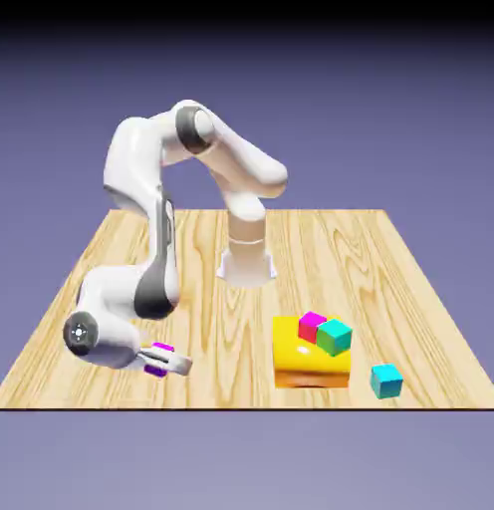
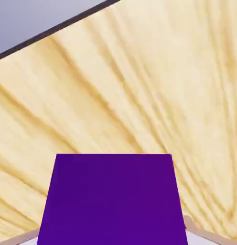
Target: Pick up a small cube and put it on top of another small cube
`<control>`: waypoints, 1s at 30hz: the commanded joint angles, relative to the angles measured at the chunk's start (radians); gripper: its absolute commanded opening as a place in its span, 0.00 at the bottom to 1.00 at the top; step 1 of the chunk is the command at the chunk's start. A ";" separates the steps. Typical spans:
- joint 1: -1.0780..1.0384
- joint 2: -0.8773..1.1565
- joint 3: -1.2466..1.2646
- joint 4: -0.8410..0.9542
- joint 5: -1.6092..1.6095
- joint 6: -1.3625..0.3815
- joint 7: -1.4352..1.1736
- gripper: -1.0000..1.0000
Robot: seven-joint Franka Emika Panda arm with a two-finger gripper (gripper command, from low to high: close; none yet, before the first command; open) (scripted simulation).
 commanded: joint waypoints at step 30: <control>0.581 0.274 0.314 0.201 -0.138 -0.063 0.327 1.00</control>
